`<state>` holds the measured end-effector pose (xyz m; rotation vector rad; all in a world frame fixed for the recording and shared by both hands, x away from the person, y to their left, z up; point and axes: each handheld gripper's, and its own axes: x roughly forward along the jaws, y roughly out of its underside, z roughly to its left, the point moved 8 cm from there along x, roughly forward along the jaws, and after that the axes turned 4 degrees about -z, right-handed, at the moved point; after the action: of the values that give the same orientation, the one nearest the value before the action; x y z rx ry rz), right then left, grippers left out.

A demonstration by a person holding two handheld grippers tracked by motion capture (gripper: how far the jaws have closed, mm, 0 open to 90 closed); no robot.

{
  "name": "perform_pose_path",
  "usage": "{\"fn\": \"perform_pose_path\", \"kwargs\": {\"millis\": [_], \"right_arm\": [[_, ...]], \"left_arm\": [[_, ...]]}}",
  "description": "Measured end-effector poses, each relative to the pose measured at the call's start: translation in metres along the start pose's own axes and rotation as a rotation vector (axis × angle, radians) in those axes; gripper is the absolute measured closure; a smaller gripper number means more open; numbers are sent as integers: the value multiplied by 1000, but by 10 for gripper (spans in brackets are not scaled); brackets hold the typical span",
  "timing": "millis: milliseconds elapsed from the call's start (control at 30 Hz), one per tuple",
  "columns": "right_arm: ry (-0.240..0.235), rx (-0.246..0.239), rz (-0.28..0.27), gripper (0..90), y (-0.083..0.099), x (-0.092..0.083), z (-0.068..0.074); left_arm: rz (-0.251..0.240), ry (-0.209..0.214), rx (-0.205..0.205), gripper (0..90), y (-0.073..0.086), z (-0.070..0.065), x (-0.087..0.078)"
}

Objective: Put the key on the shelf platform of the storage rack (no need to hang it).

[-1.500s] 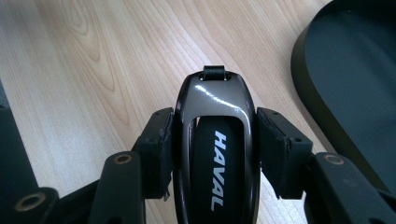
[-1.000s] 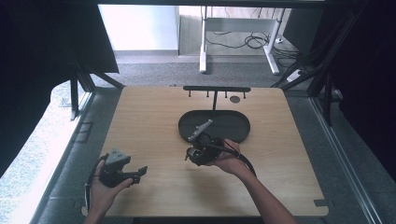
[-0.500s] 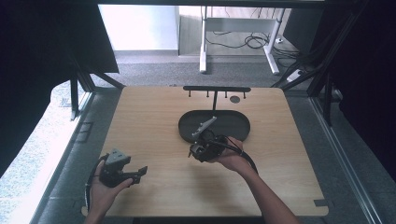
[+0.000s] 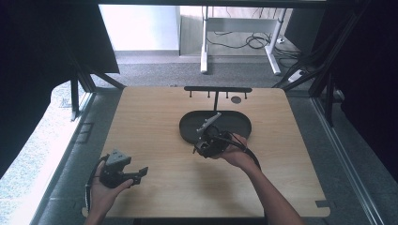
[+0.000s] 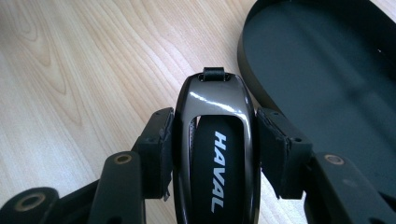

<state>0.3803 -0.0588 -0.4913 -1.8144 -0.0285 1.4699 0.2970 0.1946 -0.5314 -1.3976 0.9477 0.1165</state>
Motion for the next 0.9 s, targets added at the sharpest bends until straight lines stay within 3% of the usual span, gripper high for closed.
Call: {"fn": "perform_pose_path", "kwargs": {"millis": [900], "right_arm": [[8, 47, -2, 492, -3, 3, -28]], "left_arm": [[12, 7, 7, 216, 1, 0, 1]]}}
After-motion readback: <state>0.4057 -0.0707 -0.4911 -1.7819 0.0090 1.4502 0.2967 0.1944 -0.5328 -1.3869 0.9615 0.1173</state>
